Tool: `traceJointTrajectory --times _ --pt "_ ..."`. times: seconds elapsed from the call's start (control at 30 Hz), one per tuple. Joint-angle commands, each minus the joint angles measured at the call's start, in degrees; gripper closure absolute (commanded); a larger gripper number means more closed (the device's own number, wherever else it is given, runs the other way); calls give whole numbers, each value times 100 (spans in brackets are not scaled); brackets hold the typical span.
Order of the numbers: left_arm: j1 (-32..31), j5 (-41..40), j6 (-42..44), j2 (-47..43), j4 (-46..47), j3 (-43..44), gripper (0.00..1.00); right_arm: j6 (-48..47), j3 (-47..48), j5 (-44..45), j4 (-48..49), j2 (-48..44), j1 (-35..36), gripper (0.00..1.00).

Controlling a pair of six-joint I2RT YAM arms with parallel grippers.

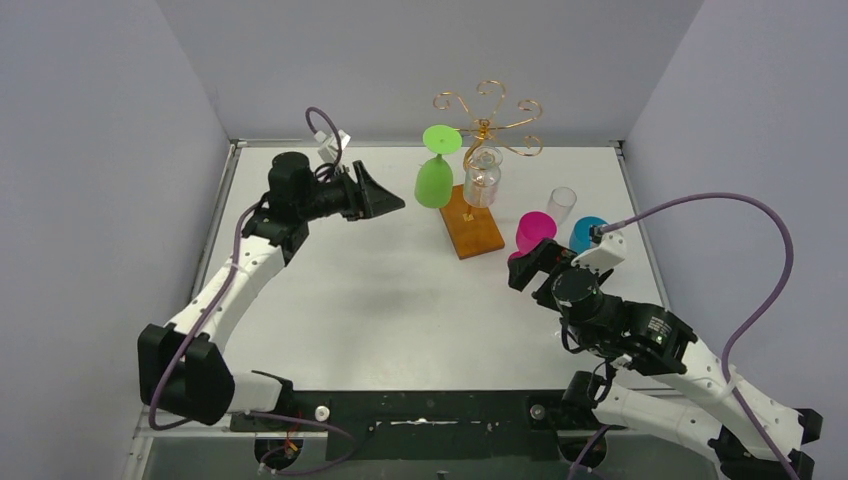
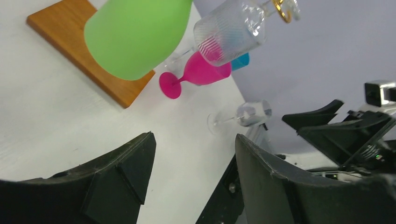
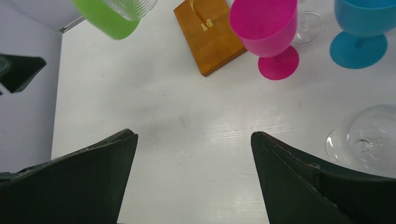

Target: Place the wine glass upside down on the wine glass rack

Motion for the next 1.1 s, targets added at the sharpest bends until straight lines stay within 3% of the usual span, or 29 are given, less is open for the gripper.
traceJointTrajectory --times 0.0,0.13,0.2,0.37,0.53,0.87,1.07 --pt "29 -703 1481 -917 -1319 -328 34 993 578 1024 -1075 507 41 2" --pt "46 -1135 1777 -1509 -1394 -1025 26 1909 869 1396 -2161 1026 24 1" --pt "57 -1219 1875 -1722 -1340 -1363 21 2270 957 1469 -2618 1219 24 5" --pt "74 -1323 2299 -2051 -1249 -1914 19 2427 973 1490 -2992 1327 7 40" --pt "77 -1347 2483 -2148 -1385 -1960 20 1935 939 1458 -3074 1347 -564 57" --pt "76 -1275 2466 -2156 -1430 -1963 20 141 658 617 -2104 1522 -2571 57" --pt "76 -1332 2466 -2222 -1413 -2010 20 45 310 143 -1755 1593 -2930 58"
